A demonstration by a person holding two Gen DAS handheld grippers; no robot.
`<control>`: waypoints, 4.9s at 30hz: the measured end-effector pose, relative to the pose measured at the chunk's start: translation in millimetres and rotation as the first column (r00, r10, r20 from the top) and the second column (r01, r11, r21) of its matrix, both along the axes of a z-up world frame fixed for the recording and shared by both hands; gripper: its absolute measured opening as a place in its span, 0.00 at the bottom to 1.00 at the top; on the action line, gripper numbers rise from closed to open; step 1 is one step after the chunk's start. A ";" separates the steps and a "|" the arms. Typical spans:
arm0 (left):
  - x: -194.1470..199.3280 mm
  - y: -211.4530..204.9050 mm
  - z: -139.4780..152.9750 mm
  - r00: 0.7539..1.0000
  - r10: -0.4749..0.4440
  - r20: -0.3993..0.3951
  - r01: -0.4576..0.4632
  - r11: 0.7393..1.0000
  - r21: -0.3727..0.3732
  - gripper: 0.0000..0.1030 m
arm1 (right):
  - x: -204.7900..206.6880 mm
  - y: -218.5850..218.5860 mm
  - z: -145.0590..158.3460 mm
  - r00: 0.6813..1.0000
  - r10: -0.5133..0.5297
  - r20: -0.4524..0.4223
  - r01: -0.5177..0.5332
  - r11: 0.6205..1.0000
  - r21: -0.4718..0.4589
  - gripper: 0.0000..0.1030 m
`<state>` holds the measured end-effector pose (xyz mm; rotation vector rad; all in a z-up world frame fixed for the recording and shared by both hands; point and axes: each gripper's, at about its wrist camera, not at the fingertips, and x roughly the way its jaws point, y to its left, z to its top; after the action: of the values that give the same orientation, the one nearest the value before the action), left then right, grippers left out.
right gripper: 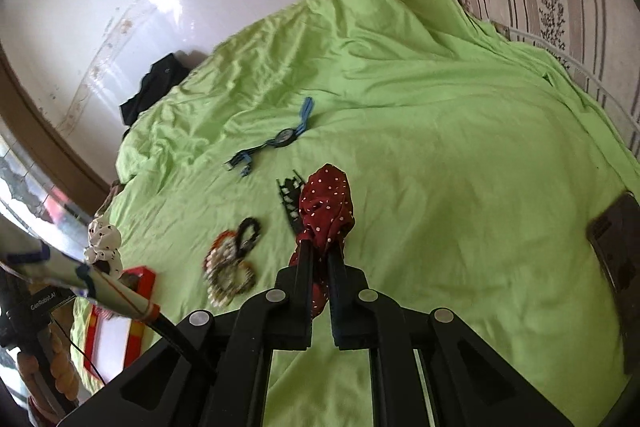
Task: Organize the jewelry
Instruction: 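Carry both scrunchies into the tray and open both grippers, then move both grippers back to the bracelets and claw clip, then grasp the leopard-print bracelet with the left gripper while the right grasps the black claw clip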
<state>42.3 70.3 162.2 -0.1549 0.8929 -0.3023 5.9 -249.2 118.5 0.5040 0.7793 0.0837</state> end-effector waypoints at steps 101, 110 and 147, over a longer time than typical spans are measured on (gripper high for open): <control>-57.3 63.7 -19.6 0.982 0.171 0.080 -0.172 0.985 0.004 0.53 | -4.0 72.1 -32.2 0.994 0.095 -0.048 -0.101 0.988 -0.121 0.43; 22.0 -39.7 -79.2 0.990 0.045 -0.131 -0.042 0.999 0.030 0.53 | 28.6 17.8 -61.8 1.000 0.015 0.009 -0.015 0.999 0.032 0.50; -14.8 -13.7 -49.8 0.996 0.054 -0.064 -0.058 0.997 -0.055 0.06 | 57.0 40.9 -56.0 0.979 0.183 0.091 -0.185 0.983 0.018 0.05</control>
<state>27.5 56.5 112.5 -0.2427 0.9405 -0.2716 62.9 -208.3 62.5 0.4496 0.7372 0.2867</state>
